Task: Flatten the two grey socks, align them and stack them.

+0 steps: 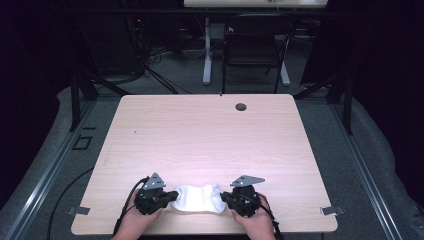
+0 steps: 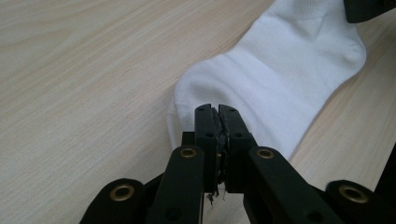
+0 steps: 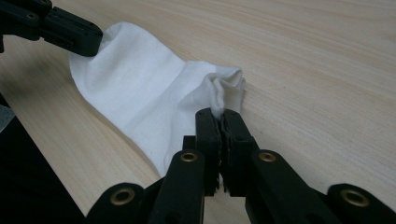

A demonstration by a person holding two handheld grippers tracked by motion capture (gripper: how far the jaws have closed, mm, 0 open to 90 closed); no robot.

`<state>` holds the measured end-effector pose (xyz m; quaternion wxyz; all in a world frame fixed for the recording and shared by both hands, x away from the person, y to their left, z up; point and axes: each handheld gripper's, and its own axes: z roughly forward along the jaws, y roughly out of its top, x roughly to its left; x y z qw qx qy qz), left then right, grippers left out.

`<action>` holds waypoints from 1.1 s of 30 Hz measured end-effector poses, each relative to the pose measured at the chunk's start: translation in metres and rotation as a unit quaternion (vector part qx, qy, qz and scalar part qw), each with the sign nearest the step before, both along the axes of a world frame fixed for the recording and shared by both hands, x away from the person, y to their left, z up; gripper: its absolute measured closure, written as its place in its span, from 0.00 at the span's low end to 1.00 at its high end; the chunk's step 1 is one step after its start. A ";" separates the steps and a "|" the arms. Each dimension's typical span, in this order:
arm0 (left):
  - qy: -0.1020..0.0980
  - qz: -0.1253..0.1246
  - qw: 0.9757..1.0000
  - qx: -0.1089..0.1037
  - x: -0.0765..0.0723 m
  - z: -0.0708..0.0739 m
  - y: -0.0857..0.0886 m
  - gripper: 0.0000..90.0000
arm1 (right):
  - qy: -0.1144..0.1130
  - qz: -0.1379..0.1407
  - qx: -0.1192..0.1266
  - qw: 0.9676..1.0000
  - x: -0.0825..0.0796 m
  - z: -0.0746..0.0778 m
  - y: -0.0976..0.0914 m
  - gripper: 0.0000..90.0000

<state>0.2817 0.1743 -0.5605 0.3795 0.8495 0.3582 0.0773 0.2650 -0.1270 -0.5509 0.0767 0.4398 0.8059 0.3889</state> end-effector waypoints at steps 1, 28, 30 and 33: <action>0.000 -0.002 1.000 0.004 0.000 -0.001 0.000 0.97 | 0.000 -0.001 -0.001 1.000 0.000 -0.001 0.000 0.97; -0.027 0.010 0.999 -0.039 0.003 0.010 0.005 0.79 | -0.047 -0.031 0.007 0.998 0.003 0.001 -0.007 0.78; -0.024 0.007 0.999 -0.041 0.002 0.010 0.002 0.77 | -0.055 -0.015 0.013 0.998 0.001 0.003 -0.001 0.77; -0.020 -0.005 0.999 -0.030 0.003 0.005 -0.003 0.74 | -0.056 0.014 0.008 0.998 0.001 -0.001 0.011 0.73</action>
